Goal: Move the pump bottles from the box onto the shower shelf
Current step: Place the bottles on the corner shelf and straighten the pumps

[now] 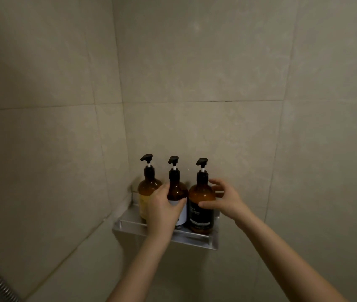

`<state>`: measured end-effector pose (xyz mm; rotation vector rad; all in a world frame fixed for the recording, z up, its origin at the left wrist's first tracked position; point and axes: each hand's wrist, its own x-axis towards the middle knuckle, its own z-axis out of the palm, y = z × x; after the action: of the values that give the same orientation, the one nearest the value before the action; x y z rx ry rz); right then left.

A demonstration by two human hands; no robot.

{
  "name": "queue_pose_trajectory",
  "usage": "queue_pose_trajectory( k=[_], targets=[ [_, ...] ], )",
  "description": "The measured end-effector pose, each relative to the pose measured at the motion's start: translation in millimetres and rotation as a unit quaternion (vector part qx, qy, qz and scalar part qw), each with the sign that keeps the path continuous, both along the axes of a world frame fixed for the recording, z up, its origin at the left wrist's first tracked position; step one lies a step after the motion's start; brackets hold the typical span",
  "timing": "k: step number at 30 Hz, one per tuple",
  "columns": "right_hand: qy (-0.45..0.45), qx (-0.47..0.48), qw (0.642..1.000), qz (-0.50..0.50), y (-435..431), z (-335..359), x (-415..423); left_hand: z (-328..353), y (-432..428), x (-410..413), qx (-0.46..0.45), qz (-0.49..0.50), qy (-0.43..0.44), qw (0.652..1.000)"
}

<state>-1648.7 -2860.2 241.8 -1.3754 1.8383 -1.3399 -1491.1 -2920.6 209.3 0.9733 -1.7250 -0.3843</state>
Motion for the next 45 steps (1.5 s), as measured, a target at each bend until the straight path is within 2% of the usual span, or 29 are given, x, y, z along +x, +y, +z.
queue_pose_trajectory(
  k=[10, 19, 22, 25, 29, 33, 39, 43, 45],
  targets=[
    [0.024, -0.009, 1.000, -0.004, -4.0, -11.2, -2.7, -5.5, 1.1, -5.6, -0.010, 0.058, -0.018, 0.998],
    [0.014, -0.002, 1.000, 0.013, -1.0, -0.3, -8.5, -2.1, 2.3, 1.2, 0.004, 0.028, -0.015, 0.999],
    [-0.039, -0.111, 0.993, -0.003, 0.7, 27.8, -20.4, 1.1, 12.7, -2.5, -0.023, 0.038, 0.014, 0.999],
    [-0.023, -0.166, 0.986, 0.016, -2.1, 56.9, -21.4, 5.1, 28.5, -19.0, -0.025, -0.010, -0.009, 1.000],
    [0.016, -0.109, 0.993, 0.045, -19.5, 73.3, -6.4, 5.7, 36.1, -38.4, -0.005, -0.025, -0.037, 0.999],
    [0.001, -0.067, 0.995, 0.070, -28.1, 77.1, -8.7, 0.6, 36.8, -44.3, -0.021, 0.009, -0.056, 0.998],
    [-0.012, -0.032, 0.991, 0.129, -27.8, 80.1, -18.7, -0.7, 32.5, -43.7, -0.025, -0.001, -0.053, 0.998],
    [0.030, -0.015, 0.993, 0.115, -27.7, 84.3, -18.0, 0.4, 33.4, -40.4, -0.020, -0.033, -0.043, 0.998],
    [0.057, -0.044, 0.994, 0.084, -29.8, 88.7, -17.6, 1.7, 31.9, -31.2, -0.018, -0.042, 0.003, 0.999]
  ],
)
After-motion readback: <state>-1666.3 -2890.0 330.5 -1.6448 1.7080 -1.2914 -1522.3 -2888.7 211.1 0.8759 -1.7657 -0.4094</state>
